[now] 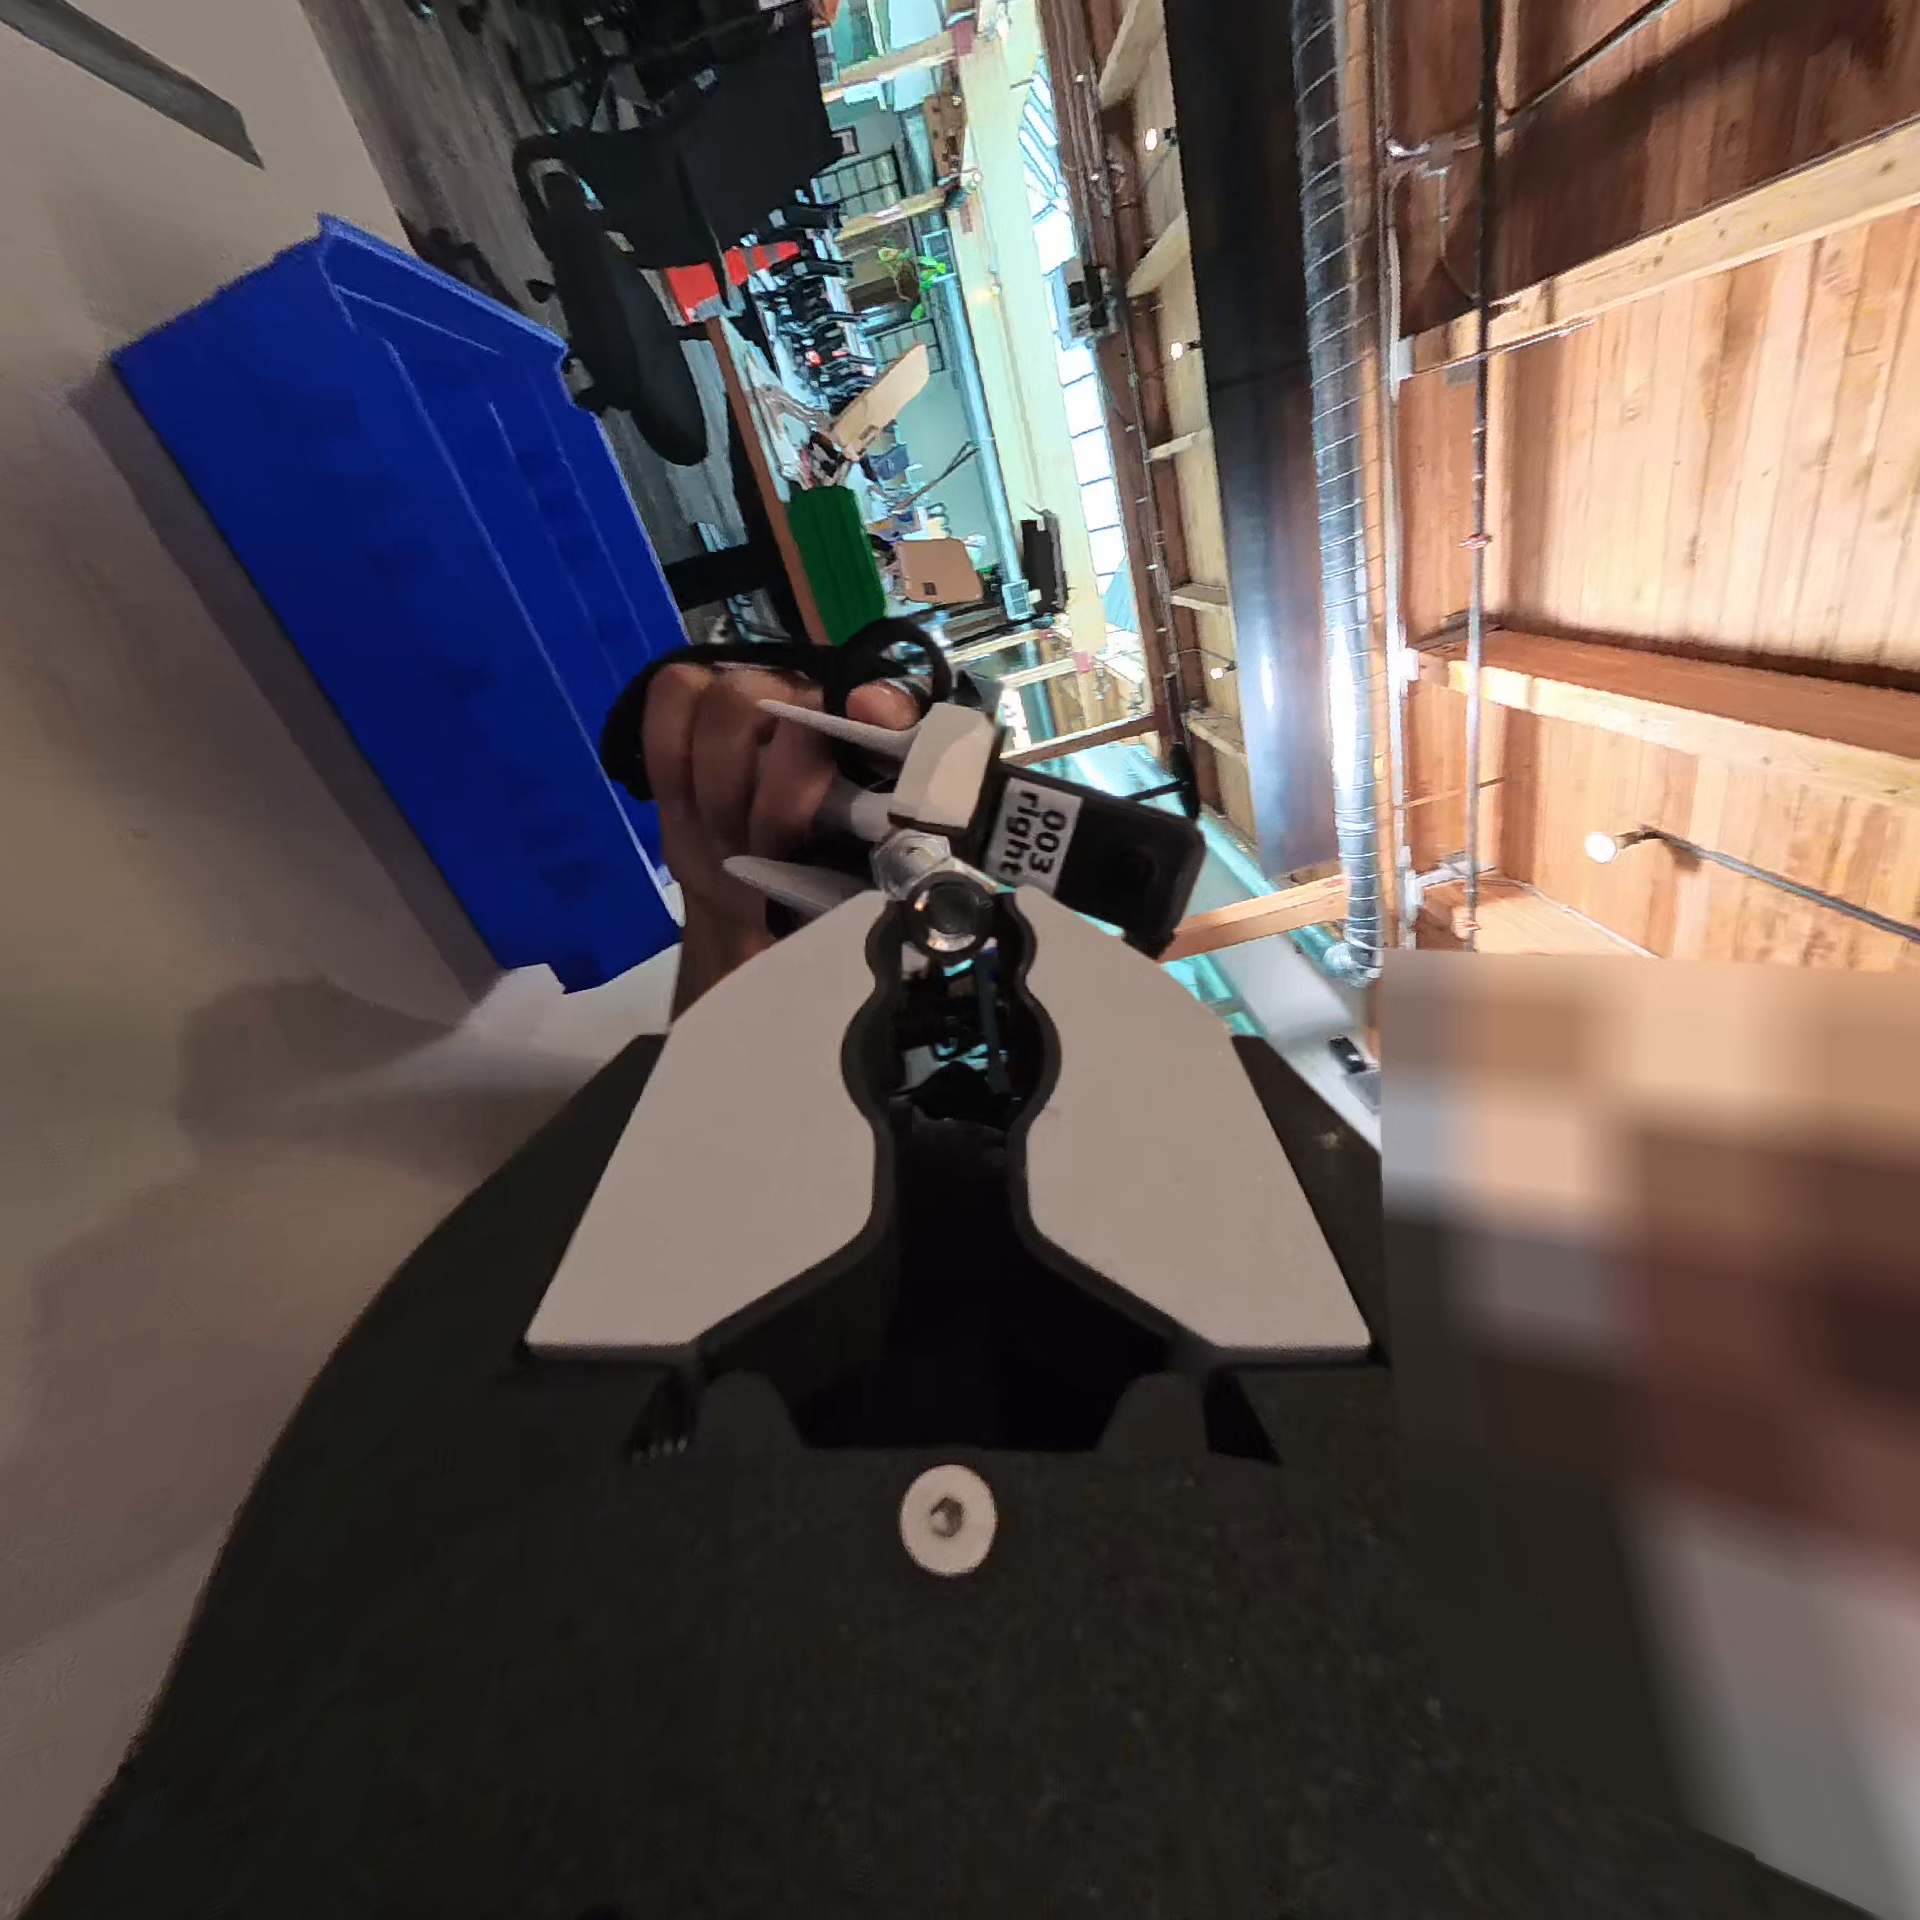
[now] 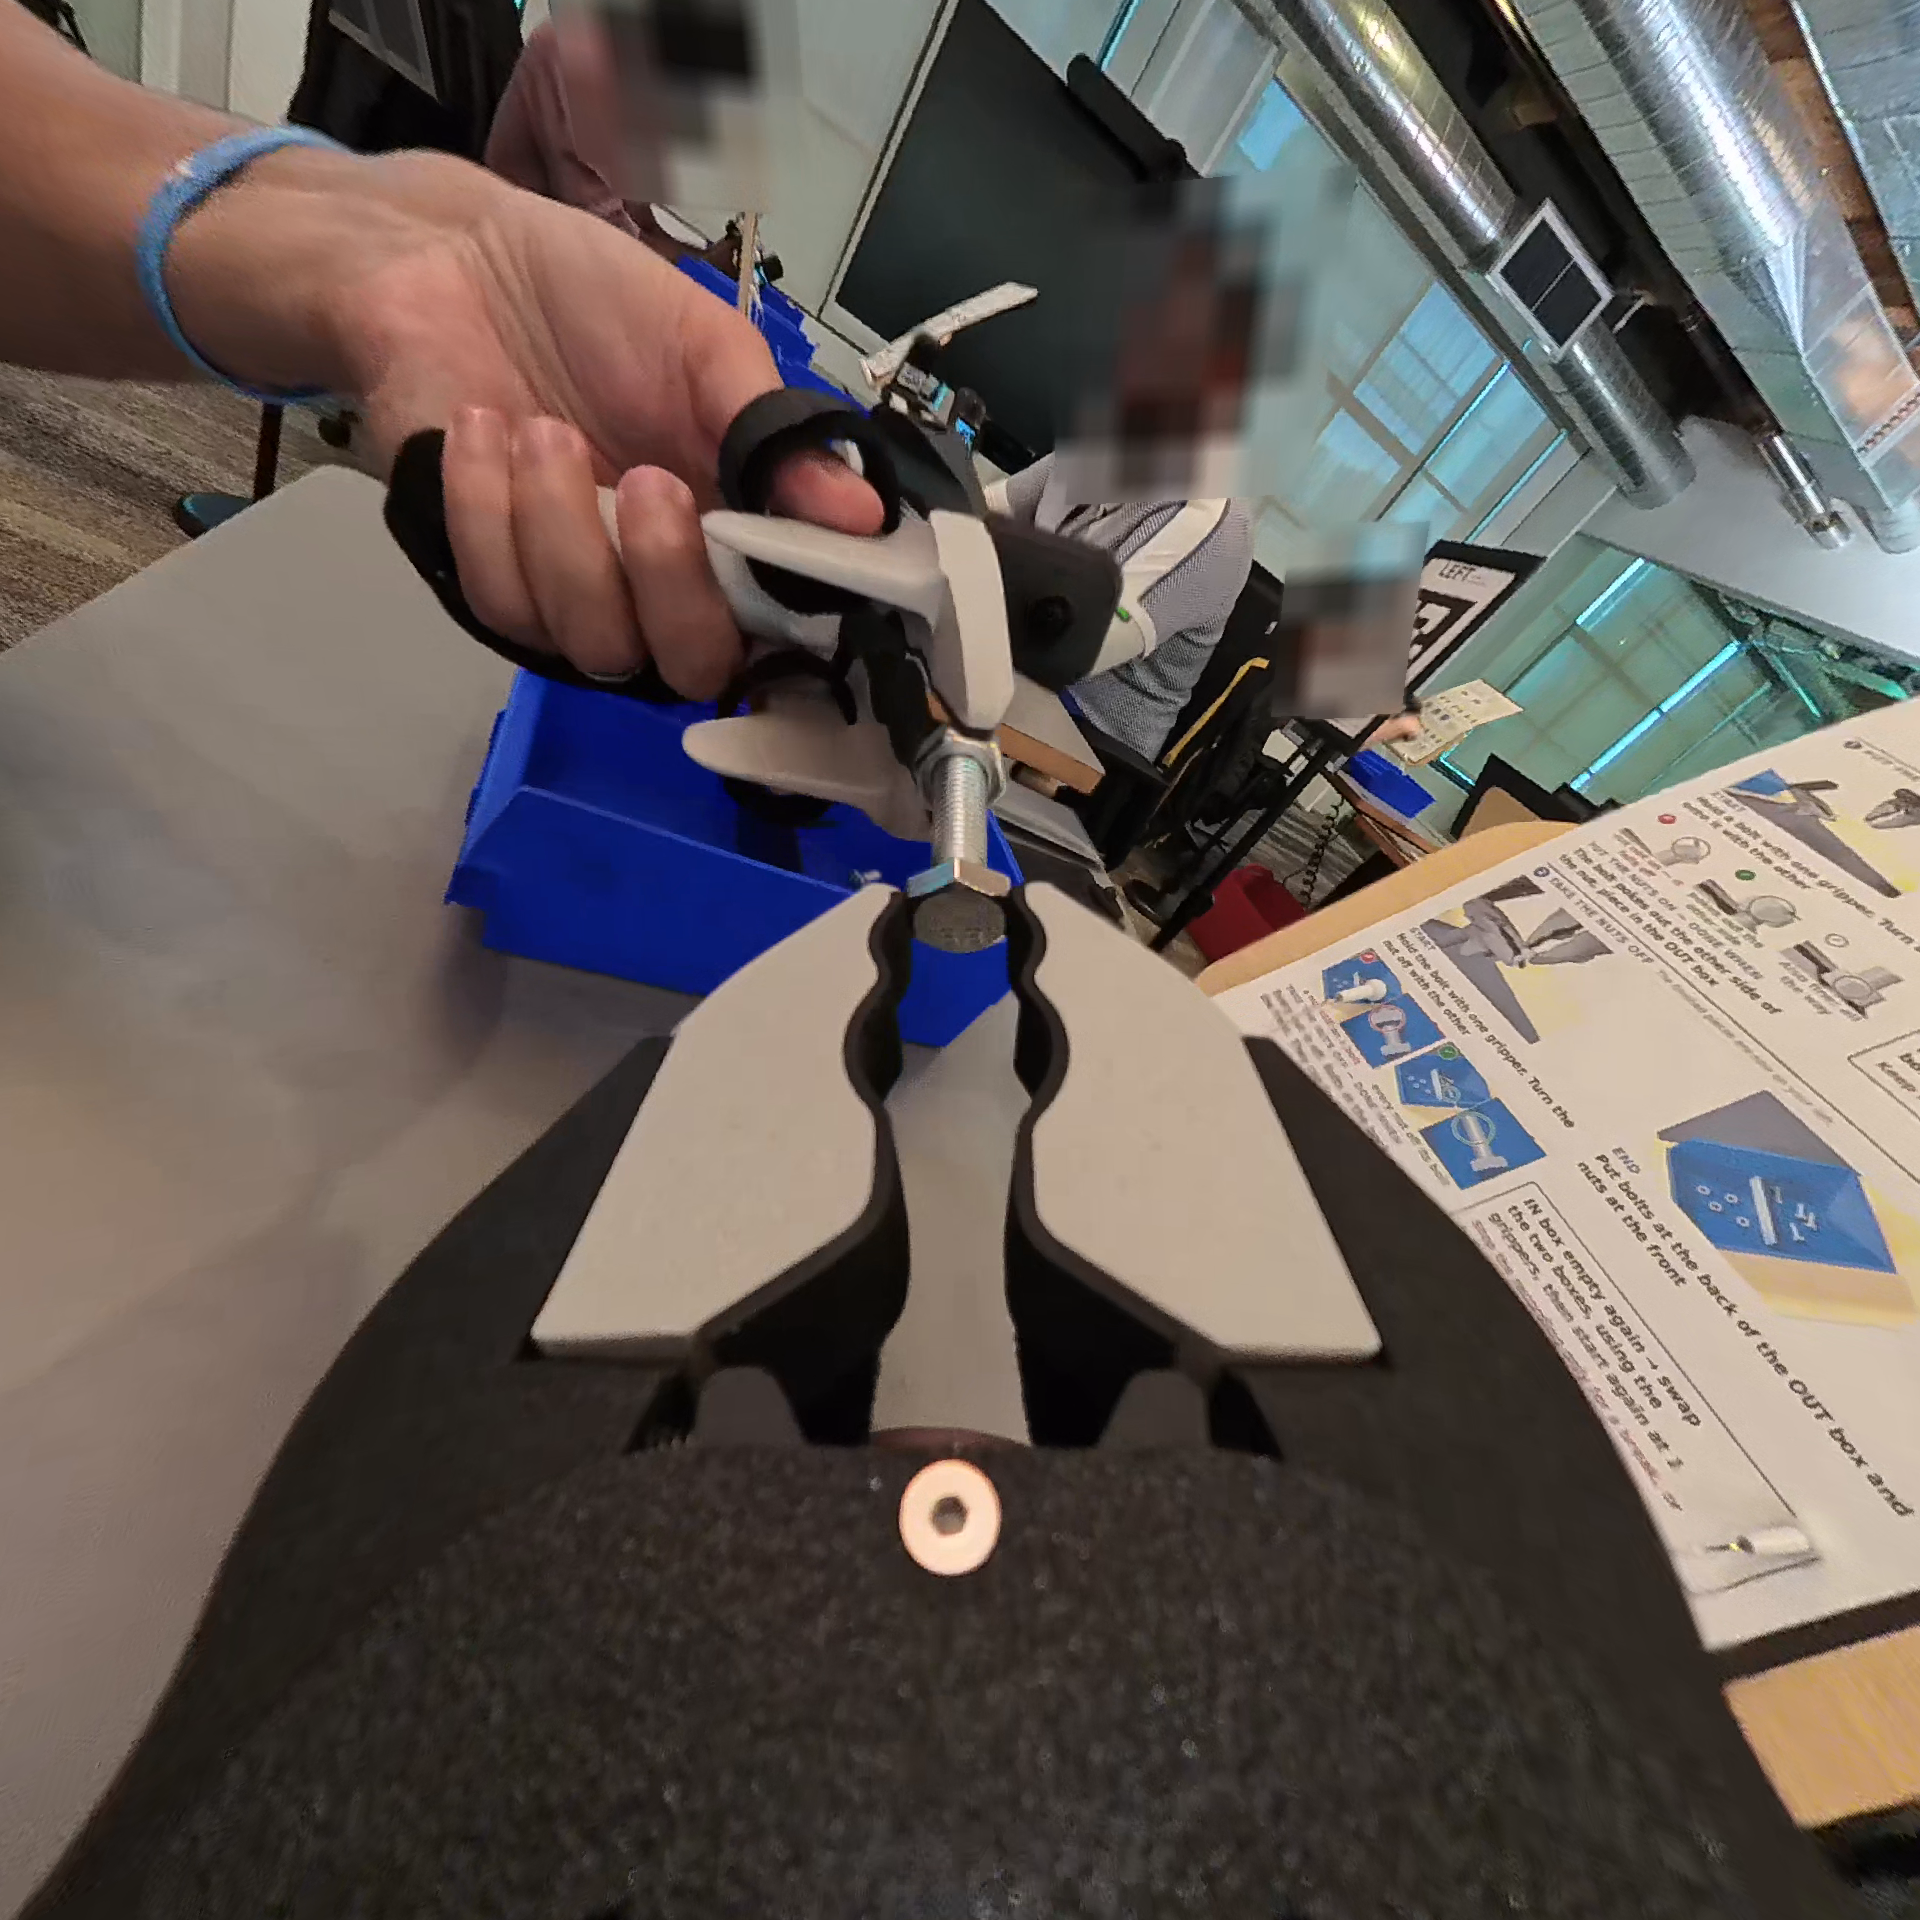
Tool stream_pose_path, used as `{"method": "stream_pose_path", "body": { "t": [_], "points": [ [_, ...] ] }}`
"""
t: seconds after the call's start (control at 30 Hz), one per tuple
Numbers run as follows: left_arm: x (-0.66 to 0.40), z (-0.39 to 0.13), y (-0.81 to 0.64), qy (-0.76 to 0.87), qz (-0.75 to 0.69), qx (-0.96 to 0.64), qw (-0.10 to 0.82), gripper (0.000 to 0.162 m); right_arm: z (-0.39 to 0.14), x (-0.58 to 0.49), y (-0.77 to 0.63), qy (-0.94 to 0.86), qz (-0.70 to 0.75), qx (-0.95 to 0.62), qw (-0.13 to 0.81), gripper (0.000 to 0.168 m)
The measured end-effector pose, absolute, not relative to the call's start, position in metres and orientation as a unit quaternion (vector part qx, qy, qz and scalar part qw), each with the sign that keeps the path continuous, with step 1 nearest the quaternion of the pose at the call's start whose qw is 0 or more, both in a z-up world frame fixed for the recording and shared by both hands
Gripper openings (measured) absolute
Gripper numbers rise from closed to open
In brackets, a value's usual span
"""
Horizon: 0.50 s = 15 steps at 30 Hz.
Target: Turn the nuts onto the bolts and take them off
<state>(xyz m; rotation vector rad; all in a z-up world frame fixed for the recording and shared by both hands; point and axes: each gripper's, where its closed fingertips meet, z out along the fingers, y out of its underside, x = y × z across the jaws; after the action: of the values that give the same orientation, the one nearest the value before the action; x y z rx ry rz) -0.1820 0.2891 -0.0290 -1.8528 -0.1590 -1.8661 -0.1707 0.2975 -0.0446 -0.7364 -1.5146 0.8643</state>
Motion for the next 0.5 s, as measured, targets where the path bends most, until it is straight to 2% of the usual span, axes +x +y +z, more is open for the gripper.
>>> {"method": "stream_pose_path", "body": {
  "t": [0.27, 0.4, 0.5],
  "points": [
    [-0.187, -0.039, 0.293, -0.036, -0.627, -0.729, 0.272, 0.016, -0.053, -0.175, 0.300, -0.662, 0.353, -0.344, 0.565, 0.017],
    [-0.186, -0.036, 0.291, -0.015, -0.630, -0.724, 0.281, 0.016, -0.050, -0.175, 0.298, -0.652, 0.384, -0.360, 0.546, 0.017],
    [-0.184, -0.029, 0.290, 0.024, -0.627, -0.710, 0.320, 0.016, -0.044, -0.173, 0.296, -0.637, 0.418, -0.373, 0.529, 0.017]
  ]
}}
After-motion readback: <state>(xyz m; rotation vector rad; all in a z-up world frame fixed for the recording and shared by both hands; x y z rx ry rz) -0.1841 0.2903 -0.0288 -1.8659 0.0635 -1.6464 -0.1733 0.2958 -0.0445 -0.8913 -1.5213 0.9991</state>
